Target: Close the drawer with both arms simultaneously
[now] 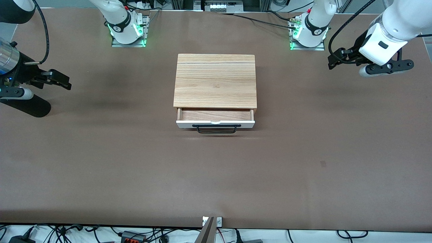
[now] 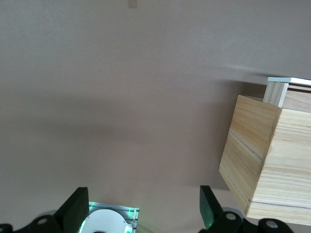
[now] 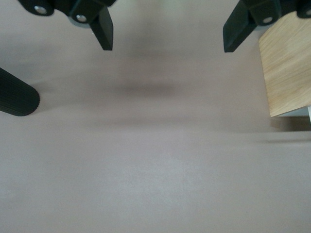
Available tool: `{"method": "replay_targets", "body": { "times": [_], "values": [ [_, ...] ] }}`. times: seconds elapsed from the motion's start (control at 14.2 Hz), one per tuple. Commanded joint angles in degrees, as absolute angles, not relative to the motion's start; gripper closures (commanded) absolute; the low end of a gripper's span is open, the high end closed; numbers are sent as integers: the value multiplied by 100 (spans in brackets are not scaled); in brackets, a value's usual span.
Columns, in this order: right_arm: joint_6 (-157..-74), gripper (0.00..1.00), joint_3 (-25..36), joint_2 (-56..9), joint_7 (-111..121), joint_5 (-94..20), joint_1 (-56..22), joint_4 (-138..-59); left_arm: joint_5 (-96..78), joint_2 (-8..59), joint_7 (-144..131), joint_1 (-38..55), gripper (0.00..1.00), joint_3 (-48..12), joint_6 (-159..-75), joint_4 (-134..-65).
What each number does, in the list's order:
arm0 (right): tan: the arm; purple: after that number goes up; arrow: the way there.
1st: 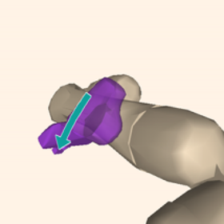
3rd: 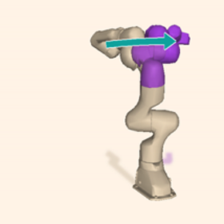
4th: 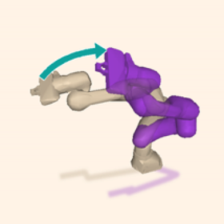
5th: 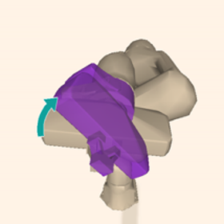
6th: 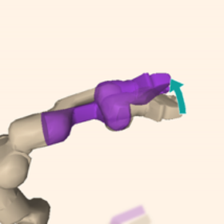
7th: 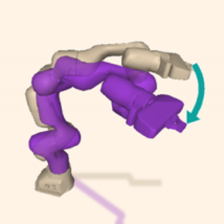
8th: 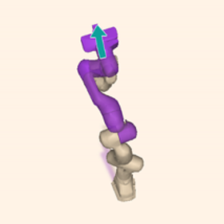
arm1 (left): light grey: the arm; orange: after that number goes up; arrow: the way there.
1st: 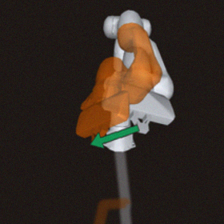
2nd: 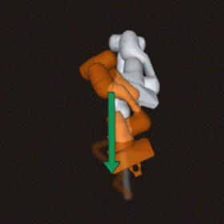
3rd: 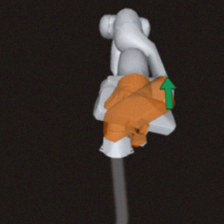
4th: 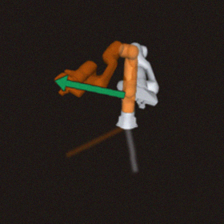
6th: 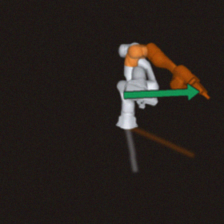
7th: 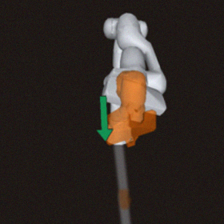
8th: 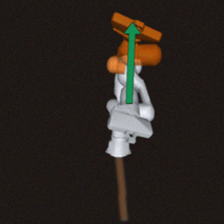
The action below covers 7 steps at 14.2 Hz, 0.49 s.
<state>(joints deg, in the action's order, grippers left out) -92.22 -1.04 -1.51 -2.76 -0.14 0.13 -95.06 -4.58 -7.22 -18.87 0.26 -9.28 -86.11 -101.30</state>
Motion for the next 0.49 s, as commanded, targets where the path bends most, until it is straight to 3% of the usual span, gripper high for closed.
{"method": "replay_targets", "body": {
  "times": [0.0,0.42],
  "values": [
    [-9105,0,-158,-114,-378,-70,44,-9431,-545,-642,-1758,35,0,-888,-8508,-9949],
    [-9105,0,-176,-114,-361,-62,26,-9431,-545,-501,-1793,79,0,-896,-8508,-9791]
  ]
}}
